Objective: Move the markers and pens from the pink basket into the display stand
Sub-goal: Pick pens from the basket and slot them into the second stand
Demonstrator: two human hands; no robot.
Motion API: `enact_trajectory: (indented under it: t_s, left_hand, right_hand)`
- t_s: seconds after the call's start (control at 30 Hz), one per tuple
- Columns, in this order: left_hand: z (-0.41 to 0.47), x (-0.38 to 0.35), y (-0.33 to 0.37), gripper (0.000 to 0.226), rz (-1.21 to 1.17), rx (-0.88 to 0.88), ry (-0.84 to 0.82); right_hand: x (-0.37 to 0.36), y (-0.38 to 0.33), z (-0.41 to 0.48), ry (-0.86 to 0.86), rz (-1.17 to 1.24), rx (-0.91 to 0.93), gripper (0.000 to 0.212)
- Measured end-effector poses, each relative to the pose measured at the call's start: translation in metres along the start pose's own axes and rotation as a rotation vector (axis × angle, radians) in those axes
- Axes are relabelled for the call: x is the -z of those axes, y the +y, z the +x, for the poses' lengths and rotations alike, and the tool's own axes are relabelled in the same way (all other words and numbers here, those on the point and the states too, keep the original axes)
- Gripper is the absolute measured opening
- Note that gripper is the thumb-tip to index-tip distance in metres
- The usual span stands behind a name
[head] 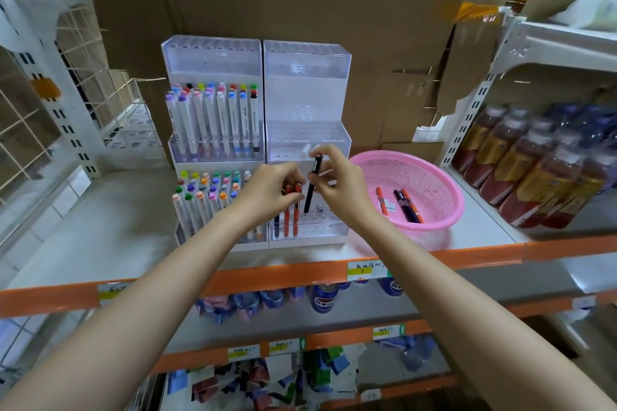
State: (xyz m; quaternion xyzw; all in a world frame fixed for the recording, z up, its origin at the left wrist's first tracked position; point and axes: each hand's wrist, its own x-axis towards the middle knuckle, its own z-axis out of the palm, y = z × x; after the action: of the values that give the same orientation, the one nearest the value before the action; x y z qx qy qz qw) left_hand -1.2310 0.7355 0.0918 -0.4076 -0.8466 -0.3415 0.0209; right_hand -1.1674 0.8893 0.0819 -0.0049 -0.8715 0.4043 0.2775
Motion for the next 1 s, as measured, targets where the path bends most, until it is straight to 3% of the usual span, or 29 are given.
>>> enact_trajectory:
  t_s: [0.6,0.83,1.0]
  left_hand:
    - [-0.004,0.003,0.003,0.018,0.152,0.024,-0.062]
    - [-0.016,0.001,0.001,0.037,0.254,-0.045,0.018]
    - [-0.024,0.002,-0.004,0.036,0.333,-0.098,0.094]
  right_hand:
    - [0.002,-0.006,-0.012,-0.062,-0.034,0.011,0.020]
    - [-0.002,0.000,-0.018,-0.115,-0.071,-0.001,0.018]
    - [-0.006,0.001,-0.021,-0.143,-0.096,-0.002,0.017]
